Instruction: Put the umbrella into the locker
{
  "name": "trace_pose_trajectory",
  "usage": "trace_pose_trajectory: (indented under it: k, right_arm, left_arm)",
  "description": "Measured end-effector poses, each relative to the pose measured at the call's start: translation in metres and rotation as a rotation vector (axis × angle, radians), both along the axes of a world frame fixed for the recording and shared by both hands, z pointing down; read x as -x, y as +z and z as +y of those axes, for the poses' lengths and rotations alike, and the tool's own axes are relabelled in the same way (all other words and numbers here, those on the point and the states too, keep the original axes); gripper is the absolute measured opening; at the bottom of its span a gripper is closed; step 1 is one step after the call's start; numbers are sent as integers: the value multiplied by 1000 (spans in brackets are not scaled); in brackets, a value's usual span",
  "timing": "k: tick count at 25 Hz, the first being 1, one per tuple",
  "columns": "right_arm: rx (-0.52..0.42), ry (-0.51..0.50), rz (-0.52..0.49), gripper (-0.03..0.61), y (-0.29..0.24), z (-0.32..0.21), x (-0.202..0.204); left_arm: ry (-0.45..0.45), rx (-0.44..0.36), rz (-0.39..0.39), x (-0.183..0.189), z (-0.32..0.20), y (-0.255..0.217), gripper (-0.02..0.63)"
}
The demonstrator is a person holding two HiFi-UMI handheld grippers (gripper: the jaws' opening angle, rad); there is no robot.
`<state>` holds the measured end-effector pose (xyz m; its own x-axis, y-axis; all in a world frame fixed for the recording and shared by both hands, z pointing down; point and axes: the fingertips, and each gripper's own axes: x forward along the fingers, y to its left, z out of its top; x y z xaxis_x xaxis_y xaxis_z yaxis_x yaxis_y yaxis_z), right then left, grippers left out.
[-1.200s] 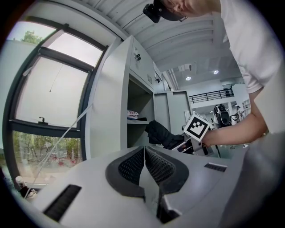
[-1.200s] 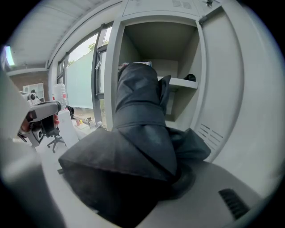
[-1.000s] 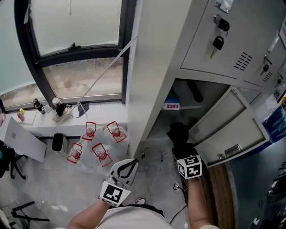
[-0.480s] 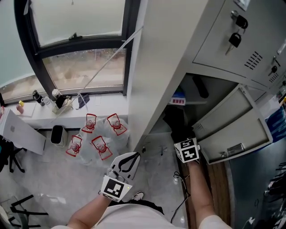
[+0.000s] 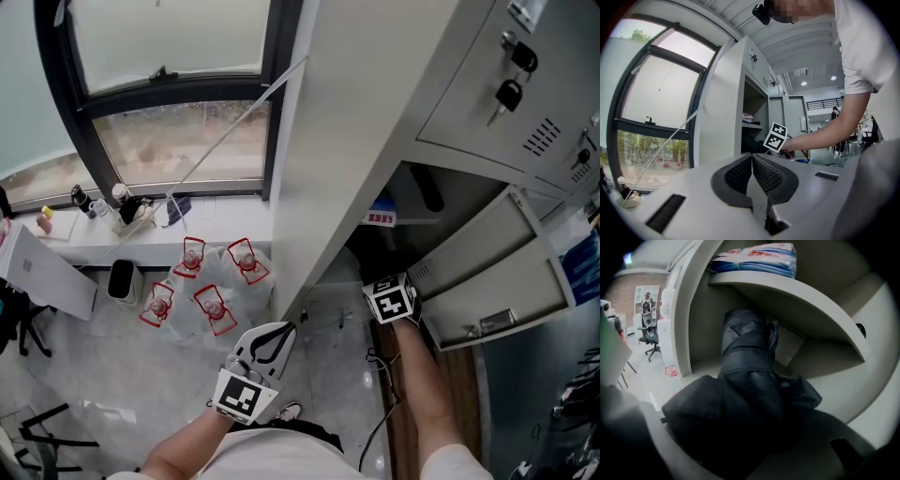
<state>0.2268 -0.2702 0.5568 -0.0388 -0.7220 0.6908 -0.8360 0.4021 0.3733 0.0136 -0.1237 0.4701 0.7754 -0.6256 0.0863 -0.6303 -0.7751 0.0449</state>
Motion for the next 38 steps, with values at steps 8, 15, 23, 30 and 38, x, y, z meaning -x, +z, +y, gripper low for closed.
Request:
trace_pose_trajectory:
  k: [8,15,23,30,38]
  right_arm:
    - [-29,-10,88,202,-4,-33,6]
    - [-18,-36,169,202,7,-54,9]
    - [22,-29,194,202,17,-80,5]
    - [72,-33,204,207,22,-91,2]
    - [103,40,130,213,25,-102,-3]
  left_arm:
    - [-24,4,-21,14,1,2,28]
    - [-64,16,-10,29,-1,5,28]
    - [-88,35,-14,39,-4,12,28]
    - [-110,36,-16,51,-1,14,28]
    - [-143,36,-28,62,2,16,28]
